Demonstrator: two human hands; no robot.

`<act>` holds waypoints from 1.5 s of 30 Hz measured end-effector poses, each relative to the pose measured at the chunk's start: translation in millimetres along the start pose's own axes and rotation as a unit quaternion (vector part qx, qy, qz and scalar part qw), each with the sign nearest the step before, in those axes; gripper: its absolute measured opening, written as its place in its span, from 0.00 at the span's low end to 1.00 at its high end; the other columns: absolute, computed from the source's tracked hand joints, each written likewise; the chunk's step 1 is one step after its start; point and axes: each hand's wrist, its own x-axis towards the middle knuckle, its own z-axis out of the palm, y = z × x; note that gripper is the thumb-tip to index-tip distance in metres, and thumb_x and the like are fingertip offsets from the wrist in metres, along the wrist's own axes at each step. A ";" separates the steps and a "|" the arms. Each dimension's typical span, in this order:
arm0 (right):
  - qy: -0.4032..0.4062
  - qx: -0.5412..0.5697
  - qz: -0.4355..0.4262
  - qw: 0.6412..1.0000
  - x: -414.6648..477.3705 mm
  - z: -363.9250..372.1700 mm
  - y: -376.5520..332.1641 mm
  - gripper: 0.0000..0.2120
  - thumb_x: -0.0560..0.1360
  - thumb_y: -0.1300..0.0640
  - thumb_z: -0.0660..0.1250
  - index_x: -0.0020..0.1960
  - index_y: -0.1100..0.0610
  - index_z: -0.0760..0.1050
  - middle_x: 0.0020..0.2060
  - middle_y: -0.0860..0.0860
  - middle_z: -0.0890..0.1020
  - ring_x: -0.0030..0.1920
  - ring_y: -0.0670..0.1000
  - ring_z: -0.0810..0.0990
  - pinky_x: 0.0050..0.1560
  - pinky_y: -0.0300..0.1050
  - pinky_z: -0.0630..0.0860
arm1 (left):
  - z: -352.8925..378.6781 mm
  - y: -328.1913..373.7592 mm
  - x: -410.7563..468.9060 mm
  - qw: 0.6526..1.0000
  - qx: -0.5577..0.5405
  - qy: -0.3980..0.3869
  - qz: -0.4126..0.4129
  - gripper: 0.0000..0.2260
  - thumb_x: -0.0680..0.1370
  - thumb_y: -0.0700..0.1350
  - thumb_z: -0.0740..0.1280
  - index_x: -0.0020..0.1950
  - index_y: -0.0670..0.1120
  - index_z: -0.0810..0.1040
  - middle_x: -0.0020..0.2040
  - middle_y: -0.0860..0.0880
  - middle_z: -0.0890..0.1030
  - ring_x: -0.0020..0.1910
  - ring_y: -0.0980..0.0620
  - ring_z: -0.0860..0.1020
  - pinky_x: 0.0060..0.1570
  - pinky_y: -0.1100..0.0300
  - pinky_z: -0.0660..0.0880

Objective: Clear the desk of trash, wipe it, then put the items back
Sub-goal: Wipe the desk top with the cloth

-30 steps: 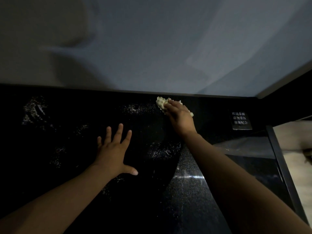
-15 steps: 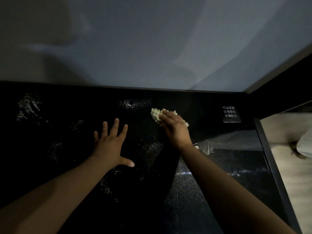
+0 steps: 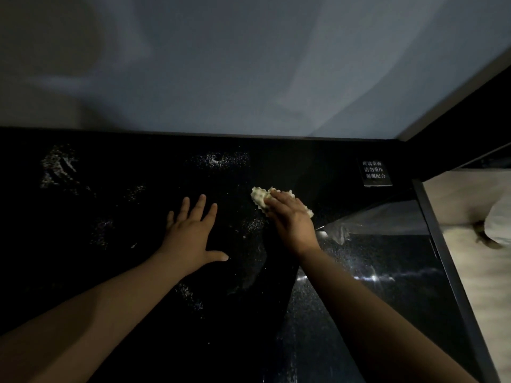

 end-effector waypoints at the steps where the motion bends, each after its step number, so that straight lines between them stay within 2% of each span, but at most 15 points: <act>1: -0.001 -0.001 0.001 1.000 -3.8 0.7 0.4 0.15 0.79 0.53 0.64 0.65 0.50 0.76 0.68 0.49 0.73 0.71 0.51 0.68 0.74 0.51 0.57 | 3.2 0.9 -6.2 1.000 0.001 -0.001 0.010 0.50 0.69 0.69 0.66 0.79 0.51 0.40 0.78 0.47 0.36 0.76 0.40 0.37 0.74 0.40 0.44; 3: -0.002 -0.002 0.001 1.000 -12.3 1.1 -0.5 0.16 0.78 0.52 0.63 0.65 0.50 0.76 0.68 0.49 0.73 0.71 0.51 0.68 0.74 0.52 0.58 | 9.4 1.8 -17.7 1.000 0.008 -0.013 0.028 0.50 0.70 0.70 0.65 0.79 0.51 0.40 0.78 0.47 0.36 0.76 0.41 0.36 0.75 0.41 0.43; 8: -0.003 0.001 0.017 1.000 -36.6 -1.2 -10.2 0.17 0.79 0.49 0.59 0.65 0.50 0.76 0.69 0.48 0.73 0.72 0.49 0.66 0.73 0.43 0.52 | 22.3 7.5 -40.4 0.997 0.027 -0.057 0.042 0.52 0.69 0.69 0.66 0.78 0.51 0.37 0.77 0.47 0.32 0.75 0.41 0.33 0.74 0.42 0.40; 11: -0.004 0.002 0.022 1.000 -50.7 -0.5 -13.0 0.20 0.78 0.45 0.56 0.65 0.49 0.76 0.69 0.48 0.73 0.72 0.49 0.66 0.74 0.45 0.53 | 29.9 10.9 -49.3 0.996 0.042 -0.073 0.035 0.55 0.67 0.70 0.68 0.77 0.50 0.34 0.76 0.45 0.29 0.74 0.39 0.32 0.73 0.40 0.38; 18: 0.007 -0.002 0.020 1.000 -72.1 3.5 -14.5 0.15 0.78 0.52 0.63 0.64 0.50 0.77 0.68 0.49 0.74 0.71 0.51 0.68 0.74 0.50 0.57 | 37.9 11.1 -52.6 0.996 0.058 -0.072 0.016 0.59 0.64 0.69 0.71 0.77 0.49 0.34 0.75 0.46 0.28 0.74 0.38 0.32 0.73 0.39 0.41; 23: 0.012 0.005 0.032 0.999 -85.2 4.6 -19.0 0.18 0.78 0.45 0.57 0.64 0.49 0.77 0.68 0.48 0.74 0.71 0.50 0.68 0.74 0.49 0.57 | 39.6 11.1 -52.5 0.996 0.051 -0.064 0.019 0.59 0.64 0.69 0.72 0.78 0.49 0.36 0.76 0.46 0.29 0.75 0.38 0.32 0.73 0.38 0.42; 28: 0.012 0.003 0.043 0.999 -98.6 5.7 -23.9 0.20 0.78 0.44 0.56 0.64 0.49 0.77 0.68 0.48 0.74 0.71 0.50 0.68 0.73 0.47 0.55 | 40.2 11.5 -53.4 0.997 0.048 -0.066 0.016 0.59 0.64 0.68 0.72 0.78 0.49 0.36 0.75 0.45 0.29 0.74 0.38 0.32 0.74 0.37 0.43; 32: 0.010 -0.005 0.045 0.999 -108.4 8.8 -24.1 0.17 0.78 0.47 0.60 0.65 0.49 0.76 0.68 0.48 0.73 0.71 0.49 0.67 0.74 0.49 0.56 | 40.9 11.3 -53.6 0.997 0.049 -0.061 0.018 0.59 0.63 0.68 0.72 0.78 0.49 0.36 0.76 0.45 0.29 0.75 0.38 0.33 0.74 0.37 0.44; 41: 0.018 -0.003 0.061 0.998 -130.1 9.2 -33.6 0.16 0.77 0.54 0.66 0.65 0.49 0.76 0.69 0.48 0.73 0.71 0.49 0.67 0.74 0.46 0.52 | 41.2 10.5 -52.9 0.997 0.046 -0.057 0.019 0.59 0.63 0.67 0.73 0.78 0.49 0.36 0.76 0.45 0.30 0.75 0.37 0.33 0.73 0.37 0.43; 45: 0.026 -0.001 0.066 0.998 -142.5 10.3 -39.2 0.16 0.77 0.53 0.65 0.65 0.50 0.76 0.69 0.48 0.73 0.71 0.49 0.67 0.73 0.46 0.53 | 41.8 9.9 -51.8 0.997 0.046 -0.060 0.020 0.59 0.63 0.67 0.73 0.78 0.48 0.36 0.76 0.45 0.30 0.75 0.37 0.33 0.73 0.36 0.43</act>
